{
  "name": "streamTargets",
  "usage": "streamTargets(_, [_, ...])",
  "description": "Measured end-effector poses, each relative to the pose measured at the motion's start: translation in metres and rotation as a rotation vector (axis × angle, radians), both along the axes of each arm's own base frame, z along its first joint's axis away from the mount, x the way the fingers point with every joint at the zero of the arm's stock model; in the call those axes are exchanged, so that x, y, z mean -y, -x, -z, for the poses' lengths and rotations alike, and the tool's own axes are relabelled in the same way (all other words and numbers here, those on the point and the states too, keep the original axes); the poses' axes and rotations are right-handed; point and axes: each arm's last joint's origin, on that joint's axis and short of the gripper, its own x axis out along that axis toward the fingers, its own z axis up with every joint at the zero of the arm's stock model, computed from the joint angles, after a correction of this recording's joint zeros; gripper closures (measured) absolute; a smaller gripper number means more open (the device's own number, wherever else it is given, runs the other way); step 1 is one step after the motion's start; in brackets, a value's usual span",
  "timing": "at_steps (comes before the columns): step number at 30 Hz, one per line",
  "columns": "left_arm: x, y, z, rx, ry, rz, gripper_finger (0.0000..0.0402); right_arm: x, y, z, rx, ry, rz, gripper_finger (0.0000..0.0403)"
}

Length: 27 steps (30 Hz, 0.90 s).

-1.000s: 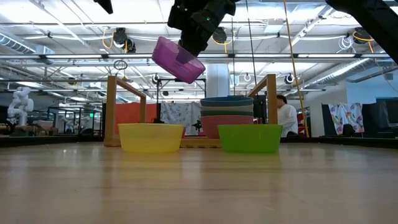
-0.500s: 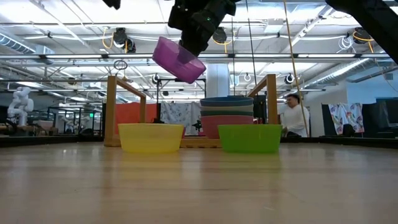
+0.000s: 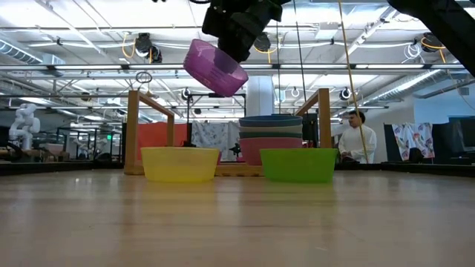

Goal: Place and stack bowls onto a shelf
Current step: Stack the violet bowl into the red bowl on the shelf

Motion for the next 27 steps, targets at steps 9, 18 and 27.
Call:
streamTargets(9, [0.006,-0.027,0.027,-0.106,0.004,-0.071,0.0332,0.011,0.0,-0.002,-0.011,-0.164,0.264,0.0403])
streamTargets(18, [0.006,-0.038,0.034,-0.099,-0.045,-0.064,0.0332,0.005,-0.003,-0.003,-0.016,-0.223,0.331,0.0403])
streamTargets(27, [0.006,-0.043,0.039,-0.111,-0.054,-0.107,0.0332,-0.004,-0.006,-0.003,-0.014,-0.207,0.294,0.0403])
